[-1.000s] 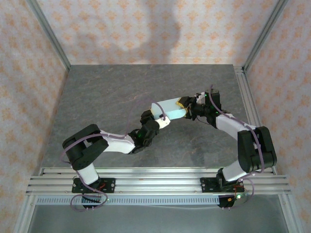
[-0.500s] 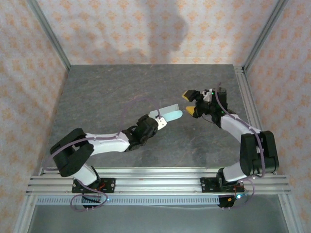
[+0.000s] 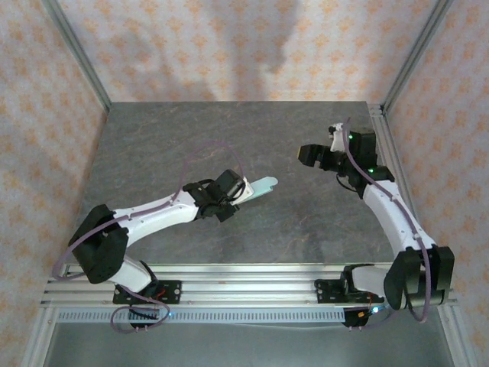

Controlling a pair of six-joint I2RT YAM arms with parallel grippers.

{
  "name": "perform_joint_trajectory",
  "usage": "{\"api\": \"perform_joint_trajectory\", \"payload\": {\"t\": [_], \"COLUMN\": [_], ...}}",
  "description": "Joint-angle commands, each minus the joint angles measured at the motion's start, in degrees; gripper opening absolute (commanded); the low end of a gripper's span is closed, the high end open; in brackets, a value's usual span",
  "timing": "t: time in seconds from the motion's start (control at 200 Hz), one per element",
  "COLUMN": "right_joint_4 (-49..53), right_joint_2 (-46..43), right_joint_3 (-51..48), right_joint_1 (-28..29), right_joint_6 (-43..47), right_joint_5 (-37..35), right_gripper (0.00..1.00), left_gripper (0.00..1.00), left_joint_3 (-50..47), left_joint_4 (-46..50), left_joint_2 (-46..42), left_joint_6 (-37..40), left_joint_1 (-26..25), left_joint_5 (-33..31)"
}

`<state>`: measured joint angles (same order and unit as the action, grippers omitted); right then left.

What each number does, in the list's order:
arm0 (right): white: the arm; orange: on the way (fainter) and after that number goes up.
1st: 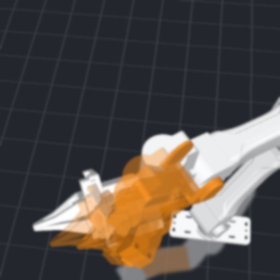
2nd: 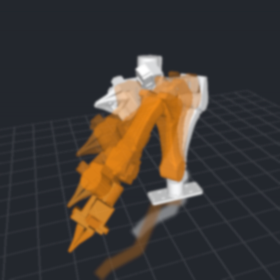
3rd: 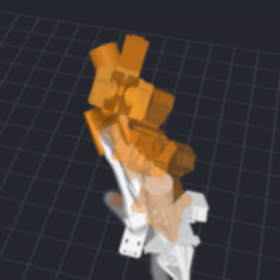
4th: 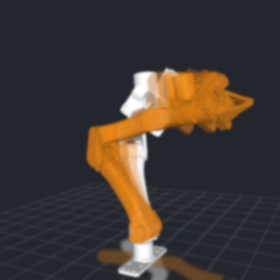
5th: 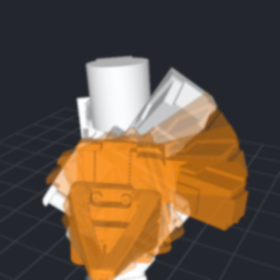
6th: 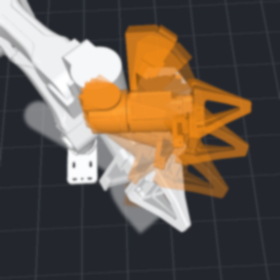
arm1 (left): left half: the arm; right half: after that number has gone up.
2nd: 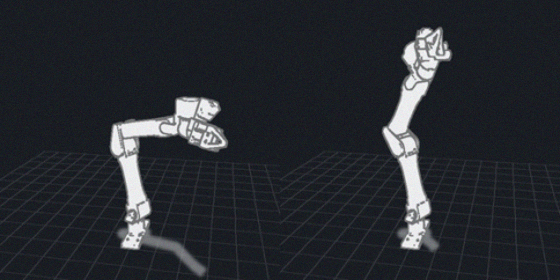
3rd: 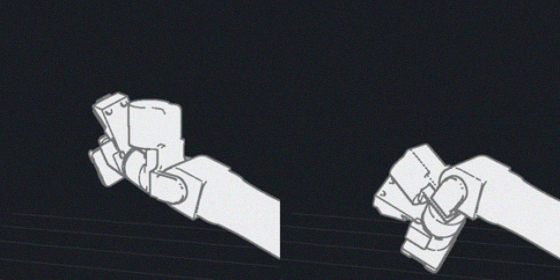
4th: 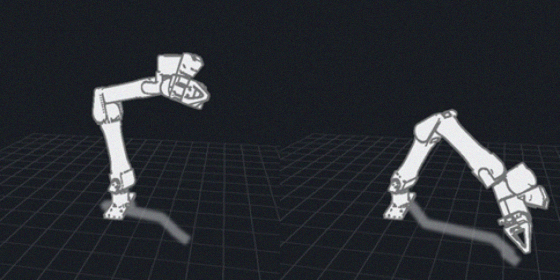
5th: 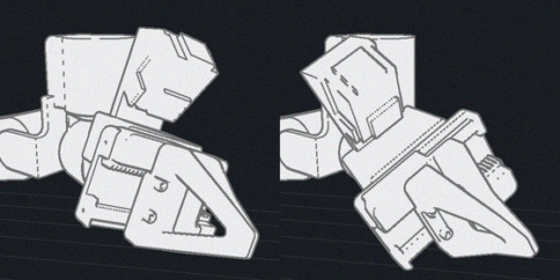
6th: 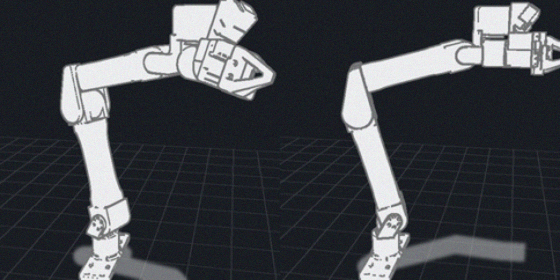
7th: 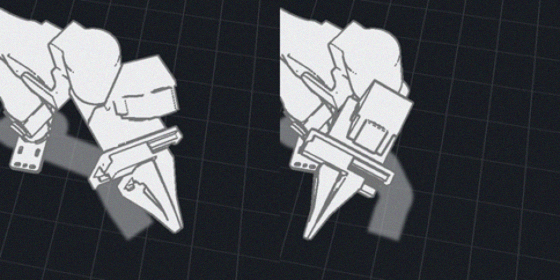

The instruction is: Fold the paper box

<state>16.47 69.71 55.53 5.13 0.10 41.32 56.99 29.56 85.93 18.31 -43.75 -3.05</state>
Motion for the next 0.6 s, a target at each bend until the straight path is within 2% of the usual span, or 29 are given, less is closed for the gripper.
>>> {"api": "perform_joint_trajectory", "payload": {"t": [0.0, 0.115, 0.235, 0.521, 0.596], "right_joint_4": [7.3, 11.5, 15.7, 19.1, 19.9], "right_joint_2": [-1.2, -0.9, 0.4, 2.8, 3.5], "right_joint_3": [1.2, 1.6, 2.7, 4.5, 5.3], "right_joint_1": [1.4, 5.5, 9.0, 13.1, 13.7], "right_joint_6": [19.1, 27.6, 30.4, 35.4, 36.2], "right_joint_5": [-1.9, -2.6, -3.2, -4.3, -4.2], "right_gripper": [0.86, 0.85, 0.85, 0.85, 0.85], "left_gripper": [0.43, 0.43, 0.43, 0.44, 0.48], "left_joint_3": [5.0, 8.0, 10.7, 14.4, 15.0], "left_joint_4": [11.6, 16.6, 21.0, 23.6, 23.7], "left_joint_2": [2.0, 4.1, 6.8, 12.3, 13.1], "left_joint_6": [0.4, 2.2, 3.8, 6.8, 6.8], "left_joint_1": [1.0, 2.2, 4.4, 5.0, 5.1], "left_joint_5": [3.7, 7.6, 12.6, 11.7, 11.8]}}
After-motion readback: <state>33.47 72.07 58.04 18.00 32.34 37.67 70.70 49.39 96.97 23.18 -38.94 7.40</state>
